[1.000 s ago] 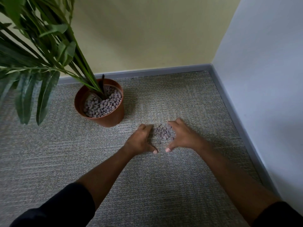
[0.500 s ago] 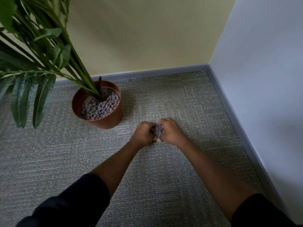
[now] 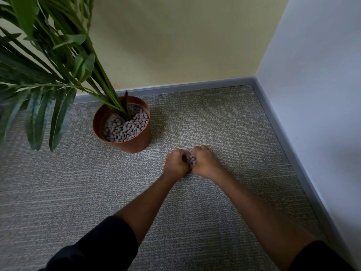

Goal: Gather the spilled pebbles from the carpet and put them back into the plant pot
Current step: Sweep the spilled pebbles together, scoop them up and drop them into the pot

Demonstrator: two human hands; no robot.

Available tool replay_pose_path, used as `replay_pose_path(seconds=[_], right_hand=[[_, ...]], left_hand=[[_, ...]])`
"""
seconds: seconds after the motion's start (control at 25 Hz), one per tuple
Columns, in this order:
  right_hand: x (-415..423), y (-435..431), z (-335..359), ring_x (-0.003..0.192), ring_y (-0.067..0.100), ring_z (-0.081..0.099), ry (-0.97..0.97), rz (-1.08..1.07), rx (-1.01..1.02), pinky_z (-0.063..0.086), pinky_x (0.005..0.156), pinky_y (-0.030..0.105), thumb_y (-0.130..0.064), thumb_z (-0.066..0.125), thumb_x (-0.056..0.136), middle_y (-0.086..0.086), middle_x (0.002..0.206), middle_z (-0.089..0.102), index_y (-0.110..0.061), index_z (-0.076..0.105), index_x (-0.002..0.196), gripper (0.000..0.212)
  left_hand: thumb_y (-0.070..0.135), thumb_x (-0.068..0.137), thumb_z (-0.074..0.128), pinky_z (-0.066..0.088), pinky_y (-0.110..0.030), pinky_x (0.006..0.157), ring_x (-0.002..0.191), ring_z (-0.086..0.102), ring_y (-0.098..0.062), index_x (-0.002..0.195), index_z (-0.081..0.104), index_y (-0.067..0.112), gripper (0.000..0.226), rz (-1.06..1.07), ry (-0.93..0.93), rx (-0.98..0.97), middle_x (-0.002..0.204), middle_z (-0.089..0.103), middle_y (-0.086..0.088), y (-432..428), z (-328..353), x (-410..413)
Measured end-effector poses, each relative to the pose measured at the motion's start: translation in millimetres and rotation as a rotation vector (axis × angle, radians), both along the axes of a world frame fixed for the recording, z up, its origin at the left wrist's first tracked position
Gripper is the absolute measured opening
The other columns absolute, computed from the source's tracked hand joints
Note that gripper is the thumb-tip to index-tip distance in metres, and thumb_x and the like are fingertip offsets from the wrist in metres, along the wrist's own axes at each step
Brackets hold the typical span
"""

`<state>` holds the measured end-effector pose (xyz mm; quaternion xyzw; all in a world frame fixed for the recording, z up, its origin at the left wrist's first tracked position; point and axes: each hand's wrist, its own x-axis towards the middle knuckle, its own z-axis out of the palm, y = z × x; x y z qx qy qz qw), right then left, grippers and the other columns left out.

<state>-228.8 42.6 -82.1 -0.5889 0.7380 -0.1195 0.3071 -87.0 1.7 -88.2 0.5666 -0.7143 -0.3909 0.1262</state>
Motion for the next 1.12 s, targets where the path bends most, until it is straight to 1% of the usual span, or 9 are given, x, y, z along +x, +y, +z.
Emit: replay_pose_path(seconds=[0.16,0.24,0.32,0.44,0.52,0.72,0.88,1.0,1.12], right_hand=[[7,1,2,0.095,0.009,0.055,-0.151,-0.109,0.069,0.047,0.064,0.021,-0.006,0.081,0.083,-0.007,0.108,0.047,-0.019,0.062,0.102,0.03],[6,1,5,0.095,0.012,0.066,-0.281,-0.176,0.096,0.054,0.06,0.021,-0.001,0.083,0.08,-0.001,0.111,0.062,-0.018,0.065,0.101,0.033],[4,3,10,0.094,0.015,0.073,-0.434,-0.251,0.122,0.063,0.065,0.024,0.006,0.081,0.081,0.004,0.105,0.075,-0.015,0.068,0.104,0.034],[1,8,16,0.097,0.018,0.074,-0.542,-0.304,0.156,0.066,0.078,0.029,0.014,0.073,0.083,0.01,0.107,0.078,-0.007,0.069,0.113,0.037],[0,12,18,0.101,0.021,0.075,-0.589,-0.324,0.156,0.066,0.083,0.032,0.017,0.069,0.082,0.012,0.11,0.078,-0.006,0.07,0.115,0.04],[2,16,33,0.102,0.02,0.079,-0.689,-0.37,0.101,0.067,0.079,0.026,0.017,0.071,0.081,0.01,0.107,0.08,-0.008,0.073,0.115,0.041],[6,8,55,0.1,0.02,0.081,-0.724,-0.367,0.067,0.066,0.077,0.026,0.019,0.072,0.081,0.01,0.106,0.081,-0.005,0.072,0.117,0.044],[11,-3,75,0.098,0.018,0.08,-0.724,-0.337,0.038,0.063,0.069,0.019,0.018,0.073,0.081,0.01,0.107,0.081,-0.006,0.073,0.116,0.042],[20,-20,98,0.104,0.02,0.079,-0.695,-0.296,-0.005,0.066,0.077,0.025,0.015,0.078,0.082,0.01,0.109,0.08,-0.009,0.075,0.112,0.038]], left_hand=[[-0.007,0.088,0.071,0.058,-0.021,0.061,0.076,0.074,-0.015,0.104,0.083,0.009,0.025,0.266,0.288,0.247,0.096,0.083,-0.009,13,-7,8],[-0.015,0.091,0.066,0.065,-0.025,0.068,0.087,0.079,-0.021,0.112,0.079,0.001,0.029,0.374,0.523,0.401,0.104,0.083,-0.016,21,-7,10],[-0.02,0.092,0.063,0.067,-0.028,0.072,0.09,0.081,-0.023,0.114,0.076,-0.003,0.031,0.427,0.65,0.468,0.105,0.083,-0.018,26,-6,11],[-0.018,0.093,0.065,0.066,-0.027,0.067,0.082,0.082,-0.021,0.113,0.075,-0.005,0.026,0.469,0.676,0.503,0.1,0.083,-0.018,28,-3,12],[-0.018,0.092,0.066,0.067,-0.029,0.073,0.086,0.081,-0.023,0.113,0.073,-0.006,0.025,0.47,0.691,0.515,0.102,0.081,-0.02,30,0,14],[-0.017,0.093,0.065,0.067,-0.033,0.08,0.084,0.078,-0.022,0.109,0.073,-0.002,0.023,0.472,0.709,0.484,0.093,0.079,-0.014,30,17,18],[-0.017,0.092,0.066,0.067,-0.033,0.083,0.088,0.078,-0.023,0.112,0.074,-0.004,0.025,0.445,0.718,0.423,0.098,0.08,-0.018,24,38,23],[-0.017,0.092,0.066,0.067,-0.029,0.077,0.083,0.078,-0.02,0.107,0.074,0.0,0.023,0.426,0.758,0.385,0.097,0.079,-0.017,16,58,30],[-0.015,0.092,0.069,0.066,-0.027,0.075,0.085,0.08,-0.021,0.107,0.074,0.0,0.023,0.436,0.8,0.335,0.098,0.08,-0.019,6,80,40]])
